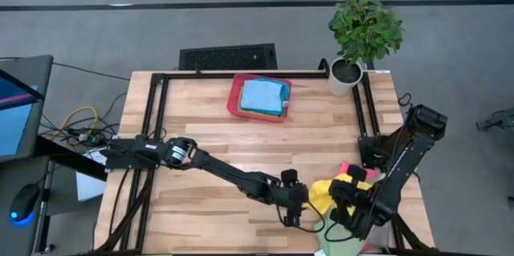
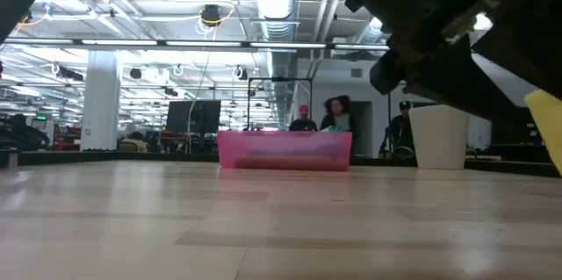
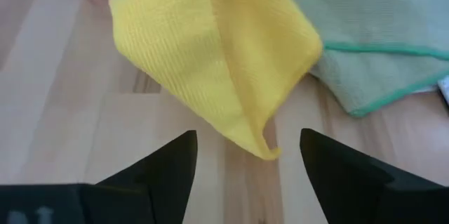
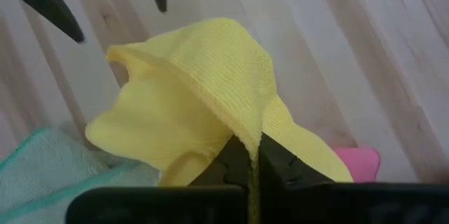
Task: Fold microfiber towels
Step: Fold the yellow microfiber cloth
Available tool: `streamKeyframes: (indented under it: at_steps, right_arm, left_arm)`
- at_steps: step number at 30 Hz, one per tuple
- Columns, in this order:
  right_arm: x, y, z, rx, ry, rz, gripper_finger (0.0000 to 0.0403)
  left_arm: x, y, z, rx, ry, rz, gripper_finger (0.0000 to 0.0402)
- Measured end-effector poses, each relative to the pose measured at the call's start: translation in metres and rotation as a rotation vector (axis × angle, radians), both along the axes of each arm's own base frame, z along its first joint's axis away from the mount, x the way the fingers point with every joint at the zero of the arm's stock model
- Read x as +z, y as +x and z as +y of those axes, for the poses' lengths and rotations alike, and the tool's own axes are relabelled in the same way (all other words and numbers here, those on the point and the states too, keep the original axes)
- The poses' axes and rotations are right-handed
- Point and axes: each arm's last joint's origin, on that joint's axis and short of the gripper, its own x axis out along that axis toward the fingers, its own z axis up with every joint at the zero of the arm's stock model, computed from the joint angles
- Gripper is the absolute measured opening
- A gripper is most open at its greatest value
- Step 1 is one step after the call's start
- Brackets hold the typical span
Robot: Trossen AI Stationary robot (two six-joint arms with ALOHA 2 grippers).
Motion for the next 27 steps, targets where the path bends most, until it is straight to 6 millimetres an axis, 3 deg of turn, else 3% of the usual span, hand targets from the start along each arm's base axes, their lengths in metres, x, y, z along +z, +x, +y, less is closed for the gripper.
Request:
streamKeyframes:
  at_steps: [5, 10, 20, 24, 27]
  right_arm:
    - [0.0, 0.004, -0.002, 0.0, 0.002, -0.004, 0.0032]
    - [0.0, 0.008, -0.002, 0.011, 0.012, -0.009, 0.0039]
    - [0.0, 0.012, 0.0, 0.033, 0.036, -0.028, 0.0033]
    - [0.0, 0.012, 0.0, 0.034, 0.038, -0.031, 0.0038]
    - [0.0, 0.012, 0.0, 0.034, 0.037, -0.03, 0.0037]
  left_arm:
    - [-0.01, 0.009, -0.004, -0.011, -0.038, -0.063, 0.0248]
    - [-0.033, 0.008, -0.003, 0.02, -0.044, 0.012, 0.0248]
    - [-0.032, 0.01, 0.003, 0.085, -0.016, -0.017, 0.0243]
    - [-0.033, 0.01, 0.003, 0.091, -0.031, -0.007, 0.0204]
    - [-0.034, 0.008, 0.004, 0.111, -0.013, 0.009, 0.0139]
